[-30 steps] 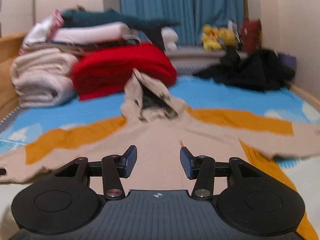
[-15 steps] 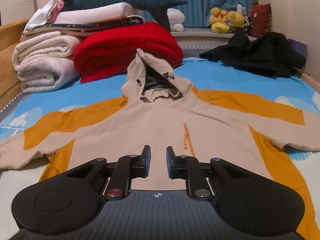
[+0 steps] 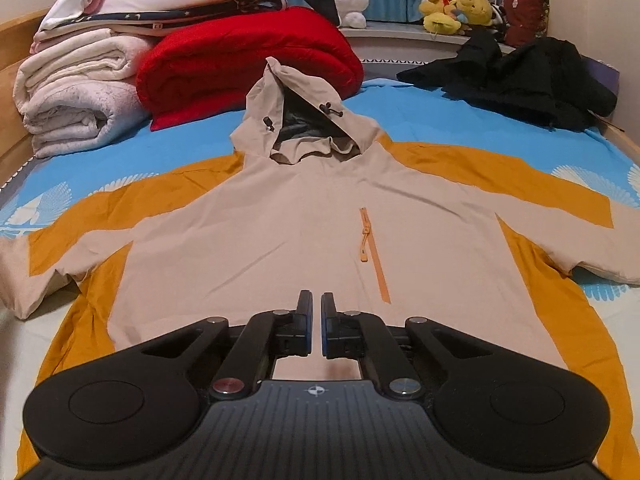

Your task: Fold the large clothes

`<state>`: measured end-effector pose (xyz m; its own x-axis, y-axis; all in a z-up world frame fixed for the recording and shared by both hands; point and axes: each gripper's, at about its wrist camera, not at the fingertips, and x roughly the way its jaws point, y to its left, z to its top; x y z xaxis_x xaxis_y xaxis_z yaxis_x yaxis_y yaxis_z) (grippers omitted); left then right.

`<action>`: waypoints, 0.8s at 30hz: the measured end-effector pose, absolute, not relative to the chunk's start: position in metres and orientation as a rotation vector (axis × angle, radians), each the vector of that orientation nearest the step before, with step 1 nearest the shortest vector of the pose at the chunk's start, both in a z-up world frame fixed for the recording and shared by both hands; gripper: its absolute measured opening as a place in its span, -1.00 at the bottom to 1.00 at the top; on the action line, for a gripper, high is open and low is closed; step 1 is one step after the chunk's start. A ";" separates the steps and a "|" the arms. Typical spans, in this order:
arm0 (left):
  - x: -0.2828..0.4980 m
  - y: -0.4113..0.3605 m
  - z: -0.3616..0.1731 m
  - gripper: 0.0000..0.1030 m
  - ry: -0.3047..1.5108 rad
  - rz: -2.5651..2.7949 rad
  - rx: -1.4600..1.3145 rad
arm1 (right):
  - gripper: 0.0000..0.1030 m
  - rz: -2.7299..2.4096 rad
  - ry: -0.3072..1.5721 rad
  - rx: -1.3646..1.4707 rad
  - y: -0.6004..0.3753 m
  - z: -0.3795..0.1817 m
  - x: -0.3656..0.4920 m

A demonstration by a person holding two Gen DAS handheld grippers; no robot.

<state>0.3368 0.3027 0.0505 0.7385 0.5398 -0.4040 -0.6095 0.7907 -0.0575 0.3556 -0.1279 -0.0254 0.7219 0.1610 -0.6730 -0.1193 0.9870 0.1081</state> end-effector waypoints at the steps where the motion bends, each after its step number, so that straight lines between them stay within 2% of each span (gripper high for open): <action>1: 0.342 0.267 0.062 -1.00 0.349 0.520 -0.178 | -0.94 0.152 0.749 0.060 -0.129 -0.025 0.356; 4: 0.353 0.160 0.078 -0.98 0.316 0.131 -0.179 | -0.92 0.160 0.756 0.082 -0.131 -0.026 0.361; 5: 0.357 0.128 0.077 -0.79 0.361 -0.030 -0.211 | -0.92 0.160 0.758 0.098 -0.132 -0.025 0.363; 6: 0.362 0.104 0.074 -0.41 0.430 -0.191 -0.251 | -0.88 0.164 0.761 0.117 -0.134 -0.025 0.364; 7: 0.363 0.086 0.071 -0.33 0.485 -0.324 -0.280 | -0.84 0.175 0.766 0.144 -0.137 -0.024 0.366; 8: 0.358 0.073 0.069 -0.32 0.489 -0.368 -0.279 | -0.70 0.182 0.768 0.170 -0.139 -0.024 0.368; 9: 0.354 0.070 0.069 -0.28 0.478 -0.368 -0.272 | -0.52 0.185 0.769 0.196 -0.142 -0.024 0.369; 11: 0.354 0.085 0.066 -0.28 0.487 -0.330 -0.322 | -0.38 0.186 0.782 0.242 -0.149 -0.025 0.373; 14: 0.364 0.127 0.047 -0.28 0.560 -0.077 -0.383 | -0.36 0.181 0.825 0.307 -0.159 -0.034 0.382; 17: 0.381 0.158 0.018 -0.28 0.742 0.233 -0.257 | -0.36 0.151 0.862 0.388 -0.171 -0.045 0.392; 21: 0.388 0.176 -0.006 -0.25 0.844 0.316 -0.249 | -0.36 0.098 0.908 0.537 -0.187 -0.063 0.410; 22: 0.389 0.173 -0.007 -0.19 0.852 0.301 -0.234 | -0.36 0.076 0.915 0.568 -0.191 -0.068 0.415; 24: 0.393 0.168 -0.010 0.10 0.859 0.265 -0.184 | -0.35 0.030 0.918 0.616 -0.200 -0.076 0.424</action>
<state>0.3928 0.1684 -0.0103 0.6234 0.1561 -0.7662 -0.3031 0.9515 -0.0528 0.4243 -0.2004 -0.0762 0.6197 0.2795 -0.7334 0.2309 0.8282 0.5107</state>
